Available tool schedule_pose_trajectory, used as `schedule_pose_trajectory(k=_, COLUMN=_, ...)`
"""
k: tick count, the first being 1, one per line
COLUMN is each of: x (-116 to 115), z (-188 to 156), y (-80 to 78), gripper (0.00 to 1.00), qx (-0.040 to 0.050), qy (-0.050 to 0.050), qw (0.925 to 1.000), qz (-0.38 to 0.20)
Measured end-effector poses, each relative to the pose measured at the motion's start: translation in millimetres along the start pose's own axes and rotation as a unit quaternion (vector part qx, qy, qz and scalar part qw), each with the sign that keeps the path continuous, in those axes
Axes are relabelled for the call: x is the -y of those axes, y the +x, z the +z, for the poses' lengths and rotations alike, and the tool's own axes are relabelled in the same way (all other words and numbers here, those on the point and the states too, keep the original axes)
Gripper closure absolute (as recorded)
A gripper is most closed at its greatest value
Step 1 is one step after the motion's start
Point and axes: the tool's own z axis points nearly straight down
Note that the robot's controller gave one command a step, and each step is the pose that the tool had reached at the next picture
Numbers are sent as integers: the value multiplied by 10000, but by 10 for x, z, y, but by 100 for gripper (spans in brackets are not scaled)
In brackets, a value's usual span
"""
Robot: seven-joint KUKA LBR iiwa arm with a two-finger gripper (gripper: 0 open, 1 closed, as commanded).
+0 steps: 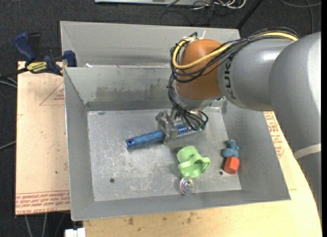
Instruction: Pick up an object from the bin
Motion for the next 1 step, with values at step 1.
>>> schedule_pose_trajectory(k=1, x=-430, z=-1751, y=132, gripper=100, qx=12, qy=11, qw=10000, qz=-94)
